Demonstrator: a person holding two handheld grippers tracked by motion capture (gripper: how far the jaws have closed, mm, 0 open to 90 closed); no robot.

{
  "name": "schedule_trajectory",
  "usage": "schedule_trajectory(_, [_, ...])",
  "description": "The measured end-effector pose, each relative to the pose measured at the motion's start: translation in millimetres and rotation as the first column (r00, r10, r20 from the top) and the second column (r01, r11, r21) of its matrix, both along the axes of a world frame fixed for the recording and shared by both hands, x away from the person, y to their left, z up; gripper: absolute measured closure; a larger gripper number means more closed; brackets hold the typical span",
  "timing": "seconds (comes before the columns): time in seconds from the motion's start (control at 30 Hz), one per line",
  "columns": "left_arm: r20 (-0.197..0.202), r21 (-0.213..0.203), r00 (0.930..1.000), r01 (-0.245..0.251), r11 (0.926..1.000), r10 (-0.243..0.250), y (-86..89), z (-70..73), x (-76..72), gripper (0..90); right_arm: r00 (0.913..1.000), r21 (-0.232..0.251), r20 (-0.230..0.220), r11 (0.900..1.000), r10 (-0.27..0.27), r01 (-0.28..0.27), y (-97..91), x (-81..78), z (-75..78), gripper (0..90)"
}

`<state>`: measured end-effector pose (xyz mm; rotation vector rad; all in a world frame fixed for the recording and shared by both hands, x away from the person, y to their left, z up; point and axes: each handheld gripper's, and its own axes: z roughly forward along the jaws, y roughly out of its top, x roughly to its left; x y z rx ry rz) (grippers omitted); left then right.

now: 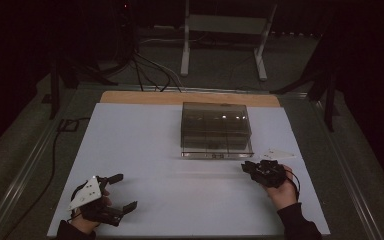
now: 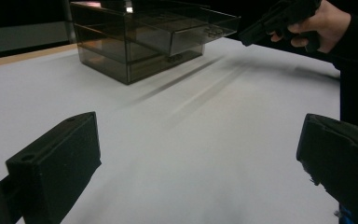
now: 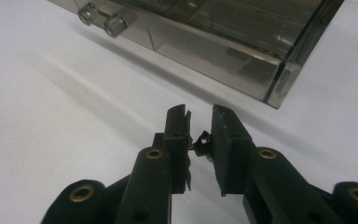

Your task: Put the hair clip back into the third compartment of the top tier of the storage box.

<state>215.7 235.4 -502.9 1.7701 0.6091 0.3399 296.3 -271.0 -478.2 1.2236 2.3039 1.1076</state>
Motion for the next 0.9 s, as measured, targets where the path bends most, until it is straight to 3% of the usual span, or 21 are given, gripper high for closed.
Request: schedule_trajectory(0.9, [-0.005,0.001,1.0,-0.002,1.0,0.002,-0.4,-0.3,0.1,0.6,0.9989,-0.012,0.032,0.9994,0.034,-0.033,5.6,-4.1,19.6,76.6])
